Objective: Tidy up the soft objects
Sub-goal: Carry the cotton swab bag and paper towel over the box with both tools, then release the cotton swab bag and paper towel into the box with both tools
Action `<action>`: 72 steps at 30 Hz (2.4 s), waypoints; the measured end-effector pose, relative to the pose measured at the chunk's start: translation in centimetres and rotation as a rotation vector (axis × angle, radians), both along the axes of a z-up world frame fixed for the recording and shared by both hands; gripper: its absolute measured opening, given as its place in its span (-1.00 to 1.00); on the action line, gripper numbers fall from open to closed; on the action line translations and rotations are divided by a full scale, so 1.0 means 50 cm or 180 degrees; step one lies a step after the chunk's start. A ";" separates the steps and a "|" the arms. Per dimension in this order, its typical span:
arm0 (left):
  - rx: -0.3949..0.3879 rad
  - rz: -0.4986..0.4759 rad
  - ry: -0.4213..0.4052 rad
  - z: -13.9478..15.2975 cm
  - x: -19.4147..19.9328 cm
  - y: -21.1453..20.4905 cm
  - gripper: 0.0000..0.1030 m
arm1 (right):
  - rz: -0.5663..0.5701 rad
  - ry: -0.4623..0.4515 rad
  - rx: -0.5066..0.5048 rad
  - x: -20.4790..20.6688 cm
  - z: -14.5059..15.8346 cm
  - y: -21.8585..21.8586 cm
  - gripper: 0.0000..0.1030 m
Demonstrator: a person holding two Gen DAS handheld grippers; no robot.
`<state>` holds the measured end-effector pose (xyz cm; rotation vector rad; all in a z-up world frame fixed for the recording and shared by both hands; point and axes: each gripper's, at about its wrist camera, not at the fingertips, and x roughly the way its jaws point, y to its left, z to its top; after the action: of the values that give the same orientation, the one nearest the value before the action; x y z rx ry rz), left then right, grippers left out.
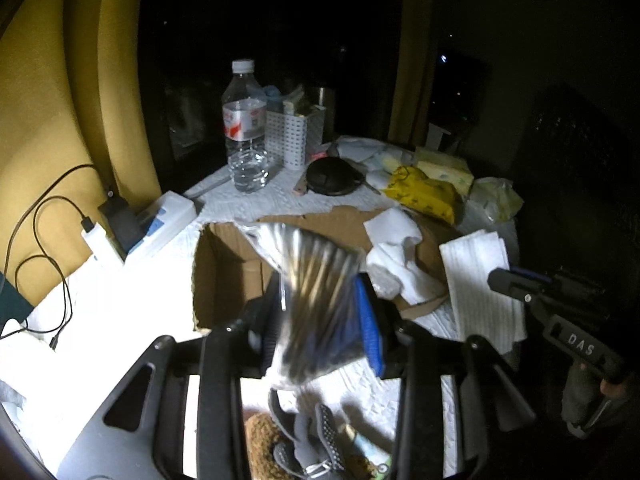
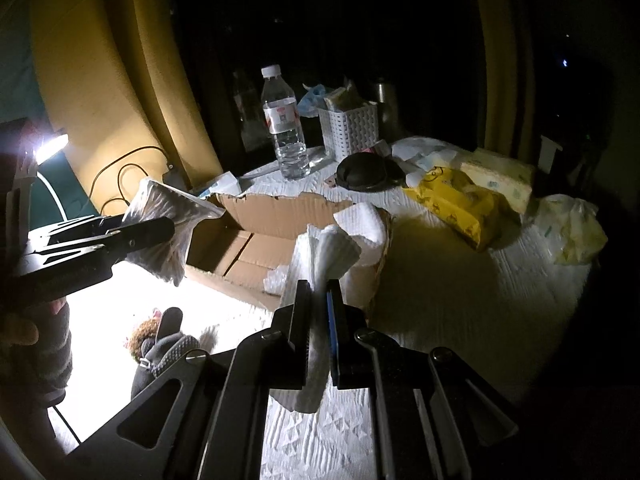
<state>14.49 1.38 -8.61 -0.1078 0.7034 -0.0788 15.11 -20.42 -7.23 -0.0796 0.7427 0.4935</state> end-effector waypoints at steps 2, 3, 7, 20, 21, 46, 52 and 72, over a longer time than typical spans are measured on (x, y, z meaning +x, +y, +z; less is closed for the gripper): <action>-0.0005 0.0011 0.0001 -0.002 0.008 0.001 -0.30 | 0.0007 -0.0007 -0.0001 0.010 0.000 0.002 -0.84; -0.0010 0.0018 0.0002 -0.004 0.012 0.002 -0.30 | 0.0015 -0.0009 0.0000 0.015 0.001 0.004 -0.84; -0.0005 0.0014 0.0010 -0.012 0.032 0.000 -0.30 | 0.0029 0.0000 0.0031 0.041 0.001 0.003 -0.84; 0.0015 0.0099 0.0173 -0.064 0.097 0.003 -0.30 | 0.0017 0.0075 0.0082 0.127 -0.023 -0.007 -0.84; 0.0011 0.0102 0.0191 -0.070 0.102 0.003 -0.30 | 0.0022 0.0108 0.0076 0.133 -0.027 -0.006 -0.84; 0.0042 0.0065 0.0689 -0.178 0.179 -0.025 -0.28 | -0.0023 0.0254 -0.0043 0.193 -0.108 -0.001 -0.37; 0.0083 0.0041 0.0781 -0.187 0.186 -0.033 -0.27 | -0.0103 0.0030 0.0019 0.179 -0.083 -0.014 -0.09; 0.0046 -0.0024 0.0882 -0.185 0.201 -0.049 -0.01 | -0.0199 0.0707 -0.0119 0.246 -0.203 -0.020 0.09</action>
<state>24.54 -1.06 -17.88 -0.1032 0.9810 -0.0665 27.40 -21.40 -17.38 -0.0365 0.9692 0.4329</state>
